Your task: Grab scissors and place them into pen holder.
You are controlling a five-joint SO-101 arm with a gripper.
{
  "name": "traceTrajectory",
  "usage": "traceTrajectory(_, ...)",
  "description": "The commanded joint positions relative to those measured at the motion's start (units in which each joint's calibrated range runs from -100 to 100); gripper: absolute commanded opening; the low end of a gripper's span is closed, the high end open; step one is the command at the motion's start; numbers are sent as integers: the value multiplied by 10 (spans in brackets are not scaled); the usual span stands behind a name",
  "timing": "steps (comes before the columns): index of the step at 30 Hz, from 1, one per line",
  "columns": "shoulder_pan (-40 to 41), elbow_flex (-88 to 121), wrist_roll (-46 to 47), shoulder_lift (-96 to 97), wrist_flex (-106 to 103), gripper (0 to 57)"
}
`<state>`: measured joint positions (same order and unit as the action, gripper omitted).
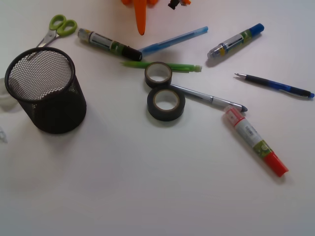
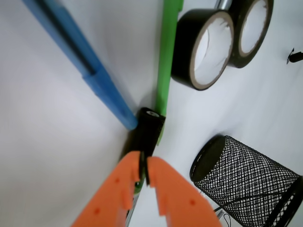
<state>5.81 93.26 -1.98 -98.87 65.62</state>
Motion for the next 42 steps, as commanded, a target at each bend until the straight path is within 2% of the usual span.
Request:
traceTrajectory(1,8,20,41,-1,-133,387)
traceTrajectory(10,4,18,38,-1,-132,387)
traceTrajectory(11,1,11,16,-1,-131,387)
traceTrajectory(13,-41,-44,-26,0,-129,387)
traceTrajectory(16,-162,-227,-80,29,-59,387)
traceTrajectory(20,-261,-366,-114,185,-22,387)
traceTrajectory(24,-281,-513,-161,500,-6,387)
traceTrajectory(26,-288,-568,-213,619,43,387)
traceTrajectory(27,-301,-612,-271,726,115,384)
traceTrajectory(29,-319,-645,-321,821,176,357)
traceTrajectory(34,-373,-718,-348,969,240,281)
traceTrajectory(42,-446,-734,-328,1009,233,272)
